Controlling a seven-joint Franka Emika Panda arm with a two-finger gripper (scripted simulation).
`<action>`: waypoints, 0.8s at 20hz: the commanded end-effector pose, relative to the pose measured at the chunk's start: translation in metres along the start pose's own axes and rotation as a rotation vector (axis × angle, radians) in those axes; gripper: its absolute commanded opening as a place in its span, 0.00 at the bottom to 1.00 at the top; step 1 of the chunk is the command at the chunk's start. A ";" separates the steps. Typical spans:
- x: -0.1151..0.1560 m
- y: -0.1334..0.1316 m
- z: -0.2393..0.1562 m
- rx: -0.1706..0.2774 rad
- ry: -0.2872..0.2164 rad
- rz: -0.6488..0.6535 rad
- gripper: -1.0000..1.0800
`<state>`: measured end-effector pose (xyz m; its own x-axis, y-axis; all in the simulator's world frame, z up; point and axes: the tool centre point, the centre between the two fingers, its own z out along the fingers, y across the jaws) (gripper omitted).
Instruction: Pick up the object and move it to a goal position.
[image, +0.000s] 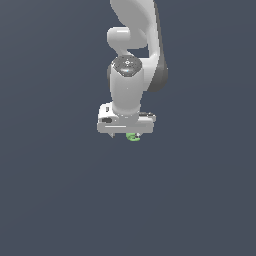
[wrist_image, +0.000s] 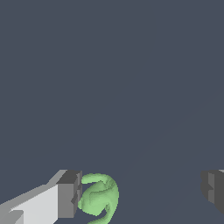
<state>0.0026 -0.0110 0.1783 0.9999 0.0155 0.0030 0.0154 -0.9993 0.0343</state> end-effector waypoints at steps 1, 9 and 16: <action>0.000 0.000 0.000 0.000 0.000 0.000 0.96; -0.001 -0.004 0.006 0.020 -0.007 0.021 0.96; -0.003 -0.004 0.008 0.021 -0.007 0.024 0.96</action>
<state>0.0006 -0.0074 0.1711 1.0000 -0.0076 -0.0033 -0.0076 -0.9999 0.0132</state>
